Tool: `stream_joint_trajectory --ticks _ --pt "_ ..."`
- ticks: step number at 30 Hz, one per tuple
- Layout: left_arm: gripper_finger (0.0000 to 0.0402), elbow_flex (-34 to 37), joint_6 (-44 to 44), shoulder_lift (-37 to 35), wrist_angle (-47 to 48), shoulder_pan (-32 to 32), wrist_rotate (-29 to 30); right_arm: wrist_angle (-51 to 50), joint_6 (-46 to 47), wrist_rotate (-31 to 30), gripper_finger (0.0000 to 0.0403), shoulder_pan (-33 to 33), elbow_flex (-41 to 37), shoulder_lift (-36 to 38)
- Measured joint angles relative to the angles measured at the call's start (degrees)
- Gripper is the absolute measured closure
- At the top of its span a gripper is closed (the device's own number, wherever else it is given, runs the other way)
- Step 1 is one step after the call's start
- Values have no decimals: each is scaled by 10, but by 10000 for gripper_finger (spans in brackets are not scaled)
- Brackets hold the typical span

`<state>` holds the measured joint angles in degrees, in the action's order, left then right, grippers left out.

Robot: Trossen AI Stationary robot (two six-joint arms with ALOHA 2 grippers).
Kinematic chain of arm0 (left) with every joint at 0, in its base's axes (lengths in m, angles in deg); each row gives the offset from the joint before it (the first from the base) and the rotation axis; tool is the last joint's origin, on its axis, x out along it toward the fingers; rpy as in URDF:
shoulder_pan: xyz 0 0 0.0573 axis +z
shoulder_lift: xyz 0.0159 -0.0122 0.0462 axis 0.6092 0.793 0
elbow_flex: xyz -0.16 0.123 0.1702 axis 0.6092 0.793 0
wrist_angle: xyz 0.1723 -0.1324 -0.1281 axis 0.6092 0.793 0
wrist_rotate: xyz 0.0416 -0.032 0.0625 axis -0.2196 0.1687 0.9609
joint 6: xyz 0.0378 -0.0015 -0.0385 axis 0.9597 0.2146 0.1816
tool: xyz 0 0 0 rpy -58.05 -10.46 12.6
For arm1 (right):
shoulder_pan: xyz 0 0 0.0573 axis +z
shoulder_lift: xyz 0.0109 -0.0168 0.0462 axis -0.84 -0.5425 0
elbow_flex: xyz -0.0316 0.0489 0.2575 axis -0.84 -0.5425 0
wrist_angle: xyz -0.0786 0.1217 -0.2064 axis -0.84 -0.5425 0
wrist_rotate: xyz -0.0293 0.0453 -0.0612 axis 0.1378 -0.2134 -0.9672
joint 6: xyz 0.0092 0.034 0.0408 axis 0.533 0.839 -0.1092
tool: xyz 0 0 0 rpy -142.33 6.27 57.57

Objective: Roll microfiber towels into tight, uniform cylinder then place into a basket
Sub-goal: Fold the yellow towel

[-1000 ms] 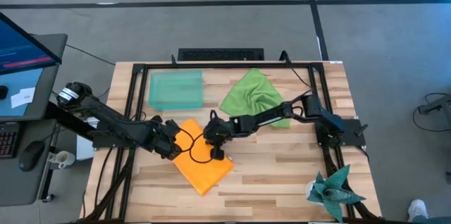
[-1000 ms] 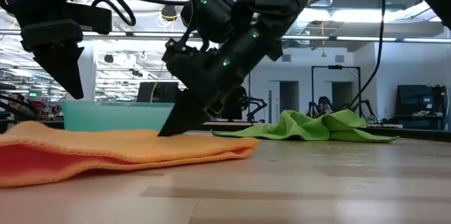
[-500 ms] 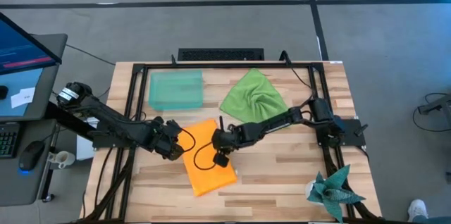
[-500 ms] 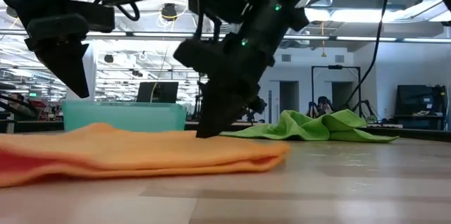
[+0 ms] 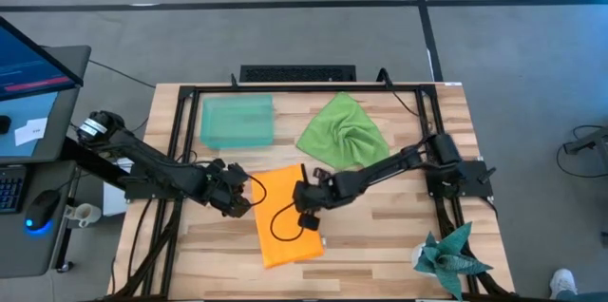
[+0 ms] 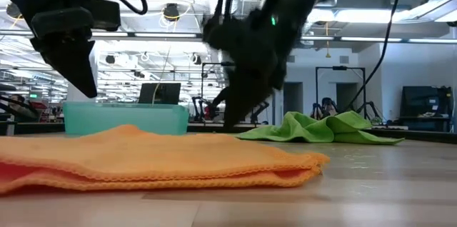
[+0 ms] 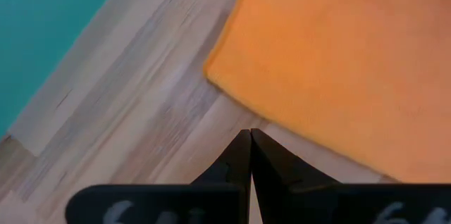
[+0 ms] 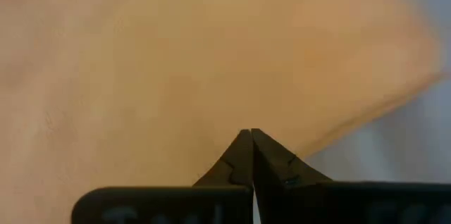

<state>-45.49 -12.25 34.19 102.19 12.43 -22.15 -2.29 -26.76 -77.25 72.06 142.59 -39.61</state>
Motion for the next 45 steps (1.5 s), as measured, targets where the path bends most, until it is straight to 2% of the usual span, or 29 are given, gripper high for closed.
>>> stream_joint_trajectory --ticks 7,12,16,21,25,28,31,34,38,45 --pt "382 4 34 16 -30 -1 8 -17 -67 -26 386 0 -5 73" --pt "341 5 89 34 -36 -1 16 -23 -82 -37 383 0 -56 137" --pt "305 5 94 54 -64 0 39 -15 -79 -64 382 3 -111 196" --pt "273 4 115 64 -89 7 -13 30 -78 -72 385 20 -187 260" --pt "265 -9 118 63 -102 11 -44 84 -110 -74 384 44 -243 294" --pt "264 -33 132 63 -106 11 -38 150 -155 -73 379 67 -277 297" --pt "264 -58 182 64 -133 10 -15 189 -190 -74 377 92 -295 287" --pt "264 -75 271 64 -186 0 -7 204 -215 -73 376 116 -297 272" --pt "264 -76 407 64 -271 -36 -47 237 -251 -70 376 143 -297 255" --pt "264 -75 434 64 -298 -103 -47 285 -258 -68 374 158 -296 256"
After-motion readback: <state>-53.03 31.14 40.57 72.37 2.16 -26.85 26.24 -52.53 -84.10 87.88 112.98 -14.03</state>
